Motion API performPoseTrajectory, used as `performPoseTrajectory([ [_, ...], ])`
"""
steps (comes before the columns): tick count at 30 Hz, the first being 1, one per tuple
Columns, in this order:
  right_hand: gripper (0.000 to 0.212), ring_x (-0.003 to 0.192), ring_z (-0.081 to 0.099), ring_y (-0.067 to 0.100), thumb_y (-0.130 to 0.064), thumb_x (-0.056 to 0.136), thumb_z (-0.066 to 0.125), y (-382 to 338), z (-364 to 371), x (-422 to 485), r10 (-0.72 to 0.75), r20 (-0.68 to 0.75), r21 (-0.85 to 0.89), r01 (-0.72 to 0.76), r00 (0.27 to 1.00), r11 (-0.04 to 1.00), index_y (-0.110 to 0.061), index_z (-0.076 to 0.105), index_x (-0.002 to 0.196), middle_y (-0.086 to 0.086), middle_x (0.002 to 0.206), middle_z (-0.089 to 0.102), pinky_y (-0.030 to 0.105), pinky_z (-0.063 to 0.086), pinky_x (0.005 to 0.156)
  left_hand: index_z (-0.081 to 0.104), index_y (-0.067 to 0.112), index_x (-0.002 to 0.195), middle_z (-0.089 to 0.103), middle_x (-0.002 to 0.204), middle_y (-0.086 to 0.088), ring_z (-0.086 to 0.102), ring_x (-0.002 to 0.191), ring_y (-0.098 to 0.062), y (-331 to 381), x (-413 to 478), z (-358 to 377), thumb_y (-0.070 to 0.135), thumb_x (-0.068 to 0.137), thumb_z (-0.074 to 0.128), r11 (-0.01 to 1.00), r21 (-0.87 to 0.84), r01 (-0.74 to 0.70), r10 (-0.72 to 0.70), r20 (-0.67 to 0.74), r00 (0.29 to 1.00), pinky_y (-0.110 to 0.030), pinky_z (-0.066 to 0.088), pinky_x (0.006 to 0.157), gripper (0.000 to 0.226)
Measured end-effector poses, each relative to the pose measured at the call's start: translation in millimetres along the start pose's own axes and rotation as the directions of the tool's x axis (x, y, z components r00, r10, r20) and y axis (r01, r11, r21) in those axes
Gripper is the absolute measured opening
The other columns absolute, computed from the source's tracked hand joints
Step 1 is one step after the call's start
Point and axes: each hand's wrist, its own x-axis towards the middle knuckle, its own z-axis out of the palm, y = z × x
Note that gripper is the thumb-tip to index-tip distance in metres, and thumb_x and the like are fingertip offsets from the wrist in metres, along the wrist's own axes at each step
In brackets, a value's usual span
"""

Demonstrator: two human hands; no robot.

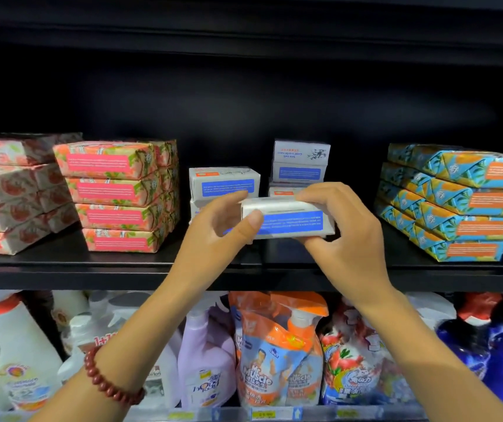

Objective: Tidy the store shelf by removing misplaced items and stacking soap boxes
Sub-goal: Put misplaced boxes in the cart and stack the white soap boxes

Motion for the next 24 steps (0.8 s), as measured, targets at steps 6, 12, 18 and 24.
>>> performPoseTrajectory([
  [6,0.035,0.116,0.05,0.017,-0.011,0.079,0.064,1.4,0.6,-2.9,-0.085,0.063,-0.024,0.087,0.994,0.996,-0.014,0.046,0.109,0.008,0.118,0.055,0.019,0.046,0.091,0.064,0.015,0.116,0.07,0.112,0.004,0.065,0.105,-0.011,4.9,1.3,-3.3,0.038,0.057,0.079,0.999,-0.035,-0.029,0.032,0.092,0.995,-0.035,0.053,0.091,0.065],
  [12,0.099,0.116,0.049,-0.006,-0.045,0.054,0.083,-4.0,-16.1,2.4,0.396,0.389,0.158,-0.483,0.832,0.861,-0.034,0.032,0.139,-0.022,0.127,0.049,0.012,0.043,0.092,0.056,0.022,0.112,0.066,0.113,0.005,0.061,0.111,-0.014,0.8,0.2,-7.6,0.027,0.054,0.084,0.977,0.029,-0.21,0.209,0.037,0.977,-0.033,0.05,0.093,0.065],
  [18,0.047,0.097,0.064,0.0,-0.019,0.069,0.078,-3.5,-18.4,10.6,0.397,0.388,0.335,-0.528,0.832,0.78,-0.02,0.06,0.112,-0.009,0.103,0.068,0.018,0.052,0.079,0.052,0.029,0.118,0.058,0.12,0.017,0.056,0.117,-0.013,0.6,-3.3,-4.0,0.028,0.061,0.08,0.961,0.091,-0.263,0.255,0.092,0.963,-0.031,0.052,0.092,0.063],
  [24,0.047,0.102,0.058,0.0,-0.004,0.068,0.08,-11.7,-14.3,1.8,0.251,0.163,0.235,-0.285,0.954,0.929,-0.023,0.053,0.102,-0.012,0.103,0.06,0.012,0.048,0.076,0.046,0.034,0.131,0.061,0.123,0.01,0.057,0.115,-0.007,4.1,-9.0,-9.2,0.042,0.061,0.08,0.995,0.042,-0.089,0.086,0.065,0.994,-0.022,0.052,0.085,0.078],
])
